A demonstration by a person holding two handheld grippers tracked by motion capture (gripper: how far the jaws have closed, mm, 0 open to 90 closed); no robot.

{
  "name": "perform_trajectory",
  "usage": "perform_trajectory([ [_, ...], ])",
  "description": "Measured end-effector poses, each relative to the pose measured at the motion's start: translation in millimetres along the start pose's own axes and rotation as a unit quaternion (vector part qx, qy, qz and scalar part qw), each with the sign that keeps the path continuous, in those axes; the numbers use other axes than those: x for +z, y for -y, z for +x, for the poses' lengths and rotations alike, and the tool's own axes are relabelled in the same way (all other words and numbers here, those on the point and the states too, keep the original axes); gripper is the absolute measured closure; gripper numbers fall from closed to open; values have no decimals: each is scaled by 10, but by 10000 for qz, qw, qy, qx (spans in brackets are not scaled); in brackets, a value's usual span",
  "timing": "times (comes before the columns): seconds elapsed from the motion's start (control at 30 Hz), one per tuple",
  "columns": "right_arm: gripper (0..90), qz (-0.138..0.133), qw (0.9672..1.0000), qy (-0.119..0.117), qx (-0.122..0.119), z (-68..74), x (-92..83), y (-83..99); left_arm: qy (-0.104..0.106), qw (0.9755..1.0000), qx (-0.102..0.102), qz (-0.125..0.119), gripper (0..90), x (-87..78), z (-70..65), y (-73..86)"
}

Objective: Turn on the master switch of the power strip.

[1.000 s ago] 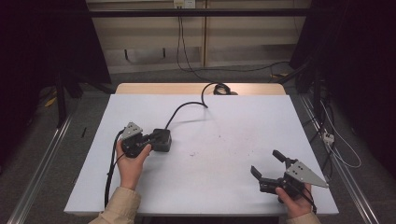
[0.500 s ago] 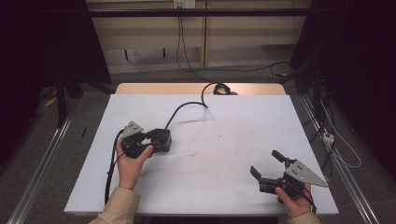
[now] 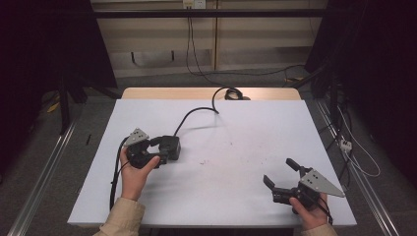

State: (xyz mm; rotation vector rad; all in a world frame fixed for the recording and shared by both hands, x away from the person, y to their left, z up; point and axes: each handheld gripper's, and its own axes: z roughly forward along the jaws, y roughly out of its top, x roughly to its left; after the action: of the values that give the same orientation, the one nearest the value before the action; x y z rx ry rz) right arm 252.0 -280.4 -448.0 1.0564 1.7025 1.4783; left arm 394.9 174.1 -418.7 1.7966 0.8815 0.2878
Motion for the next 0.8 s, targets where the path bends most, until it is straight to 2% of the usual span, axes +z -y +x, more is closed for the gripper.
perform_trajectory([
  [0.27,17,-29,10000,26,27,-17,-21,0,50,9999,105,0,137,-99,-21,-10],
  [0.4,17,-32,10000,39,53,-15,-28,-2,121,9999,113,-28,136,-129,-25,-4],
  [0.8,17,-44,10000,42,75,-26,-39,-2,138,9998,164,-62,117,-209,-19,27],
])
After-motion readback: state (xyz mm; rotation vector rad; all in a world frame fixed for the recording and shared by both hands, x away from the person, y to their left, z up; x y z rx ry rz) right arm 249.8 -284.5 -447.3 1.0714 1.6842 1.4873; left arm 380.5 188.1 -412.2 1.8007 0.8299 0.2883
